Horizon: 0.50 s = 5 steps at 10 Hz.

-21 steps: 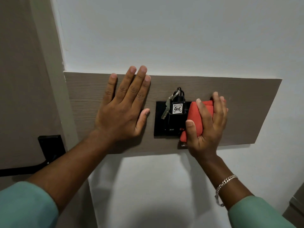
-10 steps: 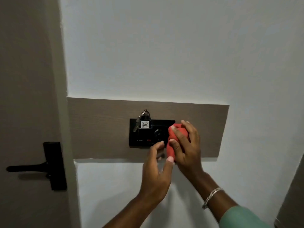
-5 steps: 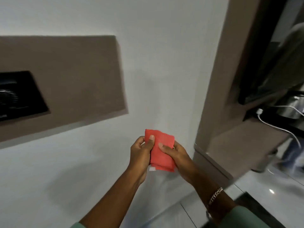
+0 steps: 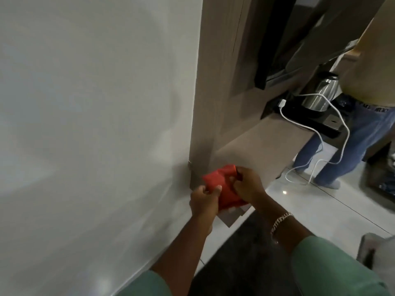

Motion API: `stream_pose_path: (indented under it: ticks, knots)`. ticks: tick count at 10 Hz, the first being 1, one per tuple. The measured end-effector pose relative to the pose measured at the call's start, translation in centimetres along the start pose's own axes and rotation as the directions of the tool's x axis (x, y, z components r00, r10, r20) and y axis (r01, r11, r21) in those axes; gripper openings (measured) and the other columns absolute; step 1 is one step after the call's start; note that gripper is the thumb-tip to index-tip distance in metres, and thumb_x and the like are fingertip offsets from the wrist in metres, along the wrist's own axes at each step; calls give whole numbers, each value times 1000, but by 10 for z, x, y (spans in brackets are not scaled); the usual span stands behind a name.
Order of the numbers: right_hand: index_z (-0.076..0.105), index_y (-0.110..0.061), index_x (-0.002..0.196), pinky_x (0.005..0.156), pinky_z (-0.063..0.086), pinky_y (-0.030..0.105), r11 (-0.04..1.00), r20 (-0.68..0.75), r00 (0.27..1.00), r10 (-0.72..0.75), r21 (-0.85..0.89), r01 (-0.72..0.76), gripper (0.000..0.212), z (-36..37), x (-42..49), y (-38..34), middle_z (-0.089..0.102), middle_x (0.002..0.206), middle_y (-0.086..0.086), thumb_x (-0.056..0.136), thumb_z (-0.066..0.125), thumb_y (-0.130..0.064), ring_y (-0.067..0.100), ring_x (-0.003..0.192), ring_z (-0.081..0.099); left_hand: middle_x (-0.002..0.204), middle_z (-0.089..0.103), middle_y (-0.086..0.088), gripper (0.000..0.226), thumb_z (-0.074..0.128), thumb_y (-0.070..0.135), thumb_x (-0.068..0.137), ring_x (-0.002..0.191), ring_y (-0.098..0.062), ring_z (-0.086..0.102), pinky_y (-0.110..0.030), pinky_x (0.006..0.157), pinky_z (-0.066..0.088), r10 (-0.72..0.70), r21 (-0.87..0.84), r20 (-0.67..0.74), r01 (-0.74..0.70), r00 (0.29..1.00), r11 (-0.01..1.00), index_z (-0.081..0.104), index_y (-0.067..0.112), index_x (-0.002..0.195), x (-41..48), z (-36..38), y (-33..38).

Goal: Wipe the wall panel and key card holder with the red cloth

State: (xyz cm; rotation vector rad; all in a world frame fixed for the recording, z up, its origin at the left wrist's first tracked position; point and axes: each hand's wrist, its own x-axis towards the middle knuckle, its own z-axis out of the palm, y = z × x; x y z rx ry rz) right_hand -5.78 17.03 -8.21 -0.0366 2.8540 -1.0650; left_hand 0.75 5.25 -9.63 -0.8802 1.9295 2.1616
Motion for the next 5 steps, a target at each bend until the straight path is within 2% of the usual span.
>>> stream_pose_path:
  ticks: [1, 2, 3, 4, 5]
  knots:
    - [58, -7, 127, 87, 47, 36, 983, 36, 997, -62, -172, 67, 35, 8, 54, 18, 68, 120, 21, 93, 51, -5, 40, 110, 62, 101, 70, -5, 35, 59, 7, 94, 96, -24, 70, -39, 86, 61, -65, -164, 178, 95, 982, 982, 58, 12, 129, 29, 5, -15]
    - [49, -7, 137, 85, 45, 35, 970, 86, 994, -74, -225, 91, 43, 12, 73, 24, 63, 126, 24, 94, 51, -7, 42, 114, 60, 108, 70, -3, 48, 61, 8, 94, 101, -21, 68, -38, 94, 57, -32, -98, 216, 54, 976, 994, 51, 11, 141, 36, -2, -20]
    - [45, -9, 141, 96, 46, 43, 974, -18, 999, -51, -220, 46, 46, 16, 79, 25, 60, 134, 23, 95, 52, -13, 42, 122, 55, 137, 63, -10, 53, 61, 19, 95, 123, -23, 61, -28, 104, 46, 142, 302, 145, -181, 979, 936, 48, 11, 145, 42, -30, -17]
    - [45, -11, 140, 104, 40, 48, 964, -170, 983, -76, -265, 28, 46, 21, 64, 16, 54, 142, 18, 96, 53, -20, 38, 130, 49, 146, 57, -10, 52, 57, 23, 97, 132, -22, 54, -21, 102, 37, 292, 482, 100, -303, 951, 822, 47, 9, 146, 39, -57, -5]
    - [50, -11, 135, 105, 38, 48, 906, -211, 935, -284, -379, 189, 42, 22, 26, -9, 53, 142, 13, 96, 53, -27, 35, 130, 47, 154, 47, -8, 53, 50, 28, 101, 143, -22, 43, -24, 113, 30, 445, 621, 104, -408, 890, 669, 42, 10, 150, 19, -95, 19]
